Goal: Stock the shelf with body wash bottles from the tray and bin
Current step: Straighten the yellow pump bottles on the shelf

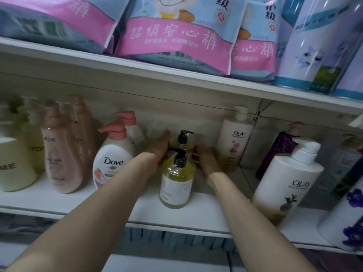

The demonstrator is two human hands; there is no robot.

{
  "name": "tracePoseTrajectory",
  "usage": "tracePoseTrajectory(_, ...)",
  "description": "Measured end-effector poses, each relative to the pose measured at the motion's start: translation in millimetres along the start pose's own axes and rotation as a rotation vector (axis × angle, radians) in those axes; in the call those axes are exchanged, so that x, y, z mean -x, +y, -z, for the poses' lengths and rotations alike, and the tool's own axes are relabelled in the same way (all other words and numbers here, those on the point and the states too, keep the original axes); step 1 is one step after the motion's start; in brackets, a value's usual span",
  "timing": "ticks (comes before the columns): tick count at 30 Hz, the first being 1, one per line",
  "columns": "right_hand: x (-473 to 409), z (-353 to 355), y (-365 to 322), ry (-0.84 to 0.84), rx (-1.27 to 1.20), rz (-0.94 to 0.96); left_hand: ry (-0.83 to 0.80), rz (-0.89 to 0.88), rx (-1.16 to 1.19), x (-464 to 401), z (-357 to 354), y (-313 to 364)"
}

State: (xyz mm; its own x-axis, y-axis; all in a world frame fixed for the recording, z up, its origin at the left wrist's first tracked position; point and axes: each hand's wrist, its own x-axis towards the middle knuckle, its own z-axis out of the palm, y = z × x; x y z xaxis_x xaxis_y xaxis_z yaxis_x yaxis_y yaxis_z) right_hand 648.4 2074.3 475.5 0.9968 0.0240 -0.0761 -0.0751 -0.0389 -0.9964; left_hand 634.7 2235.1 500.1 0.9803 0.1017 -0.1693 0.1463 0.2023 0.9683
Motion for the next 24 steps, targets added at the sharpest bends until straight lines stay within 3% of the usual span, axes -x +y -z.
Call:
tracePoseTrajectory(13, 16, -8, 6, 0.012, -0.037, -0.042, -0.016, -0.036, 0.034, 26, 2, -11)
tracePoseTrajectory(24, 30, -9, 6, 0.013, 0.078, -0.016, 0.023, -0.023, 0.028, 43, 9, -20)
